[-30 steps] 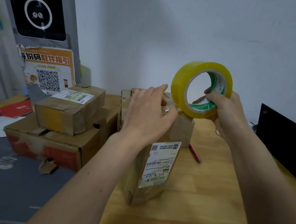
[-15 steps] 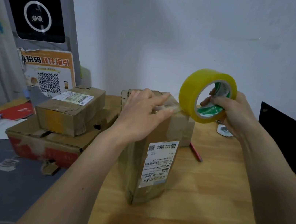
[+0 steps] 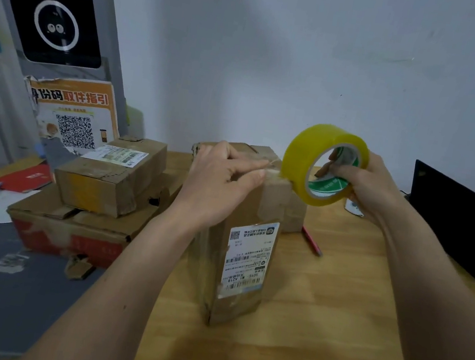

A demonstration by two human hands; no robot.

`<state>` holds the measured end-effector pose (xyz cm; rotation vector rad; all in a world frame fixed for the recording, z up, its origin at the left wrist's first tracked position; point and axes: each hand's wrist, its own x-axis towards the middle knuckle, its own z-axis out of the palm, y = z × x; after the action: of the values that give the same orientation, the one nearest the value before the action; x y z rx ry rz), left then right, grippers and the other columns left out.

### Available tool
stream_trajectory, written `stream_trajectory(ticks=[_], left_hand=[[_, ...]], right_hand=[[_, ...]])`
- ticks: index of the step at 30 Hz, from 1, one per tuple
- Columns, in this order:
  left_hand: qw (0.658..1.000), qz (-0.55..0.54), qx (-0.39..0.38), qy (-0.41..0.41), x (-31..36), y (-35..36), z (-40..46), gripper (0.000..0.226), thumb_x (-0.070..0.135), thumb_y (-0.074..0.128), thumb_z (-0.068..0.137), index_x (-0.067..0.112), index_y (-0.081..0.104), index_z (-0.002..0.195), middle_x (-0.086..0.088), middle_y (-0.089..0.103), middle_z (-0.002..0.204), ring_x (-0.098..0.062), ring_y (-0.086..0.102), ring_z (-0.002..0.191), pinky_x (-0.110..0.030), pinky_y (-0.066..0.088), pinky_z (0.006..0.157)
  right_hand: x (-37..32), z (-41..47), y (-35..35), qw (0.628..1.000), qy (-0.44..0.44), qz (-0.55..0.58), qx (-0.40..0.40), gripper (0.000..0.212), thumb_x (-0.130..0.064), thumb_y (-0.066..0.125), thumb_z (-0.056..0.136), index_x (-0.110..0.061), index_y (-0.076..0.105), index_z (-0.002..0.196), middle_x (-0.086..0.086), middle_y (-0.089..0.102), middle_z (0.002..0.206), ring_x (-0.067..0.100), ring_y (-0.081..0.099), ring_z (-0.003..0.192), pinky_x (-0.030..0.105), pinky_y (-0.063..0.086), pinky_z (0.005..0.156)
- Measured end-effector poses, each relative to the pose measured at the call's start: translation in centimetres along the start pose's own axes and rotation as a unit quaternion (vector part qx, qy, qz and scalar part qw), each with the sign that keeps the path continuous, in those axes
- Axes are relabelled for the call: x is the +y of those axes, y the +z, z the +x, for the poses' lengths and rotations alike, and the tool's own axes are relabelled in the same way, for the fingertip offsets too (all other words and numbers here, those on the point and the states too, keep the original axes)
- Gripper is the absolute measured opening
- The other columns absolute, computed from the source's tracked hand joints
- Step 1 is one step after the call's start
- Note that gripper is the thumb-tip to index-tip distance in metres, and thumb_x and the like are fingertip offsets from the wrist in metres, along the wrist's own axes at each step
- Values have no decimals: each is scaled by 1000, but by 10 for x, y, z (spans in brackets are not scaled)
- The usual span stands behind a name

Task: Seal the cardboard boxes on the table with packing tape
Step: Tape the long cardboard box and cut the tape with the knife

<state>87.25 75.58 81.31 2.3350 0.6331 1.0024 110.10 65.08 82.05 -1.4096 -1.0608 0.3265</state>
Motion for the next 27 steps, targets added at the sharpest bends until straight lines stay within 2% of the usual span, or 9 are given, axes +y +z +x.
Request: stream_trajectory(ticks=[5,10,14,17,20,21,23,25,27], left_hand=[[1000,-15,-9,-6,3,-1,-1,26,40,55,98,44,65,121,20,48,100,-15,38,117,-44,32,110],[999,-1,-47,10,5,-7,-1,28,36,50,101,43,62,125,36,51,114,-13,34,124,-43,24,113],[992,-27,-126,5,3,-18,-3,33,25,52,102,33,60,133,22,52,137,-15,33,137,-41,22,119],[994,26,-110,8,11,-20,-3,42,59,56,89,37,69,122,23,59,131,-11,42,132,-48,25,117],[981,187,-47,7,31,-11,5,70,91,44,66,31,72,89,18,67,101,-7,56,102,-54,16,119],[972,233,-37,5,35,-6,8,75,93,45,65,26,67,90,12,64,98,-11,54,97,-51,23,117],[959,277,-55,-1,36,3,10,84,88,50,68,19,55,115,-1,55,119,-21,48,111,-48,35,109],[949,299,-104,0,30,5,14,91,80,48,79,22,32,148,-4,34,154,-25,30,141,-53,26,116],[933,329,-147,16,27,3,17,81,72,41,89,32,19,155,7,24,162,-19,19,149,-62,16,117]], right_hand=[[4,7,0,1000,-9,6,-3,19,8,55,89,-10,62,91,-2,73,71,13,71,68,22,55,58],[14,9,3,1000,-9,19,4,20,9,56,89,-10,61,91,-6,73,70,9,70,68,21,55,59],[23,6,3,999,-12,37,21,19,12,55,88,-5,60,96,-5,72,69,9,70,69,21,56,62],[24,7,6,999,-14,42,20,19,11,56,88,-3,59,100,-3,72,71,11,70,72,24,57,64],[23,7,10,999,-17,41,12,18,10,56,88,-6,60,95,-3,72,71,12,70,71,24,57,63],[24,7,10,999,-17,43,10,17,10,56,88,-6,60,94,-3,72,70,12,70,71,23,56,62],[26,7,10,999,-14,51,4,17,9,56,89,-6,60,96,-3,73,72,12,71,72,23,57,62],[30,5,10,998,-9,60,-5,18,9,57,89,-6,60,99,-3,73,74,12,71,76,25,57,65],[35,4,11,996,0,86,-12,19,9,56,89,-8,60,95,-3,74,75,12,71,77,27,59,68]])
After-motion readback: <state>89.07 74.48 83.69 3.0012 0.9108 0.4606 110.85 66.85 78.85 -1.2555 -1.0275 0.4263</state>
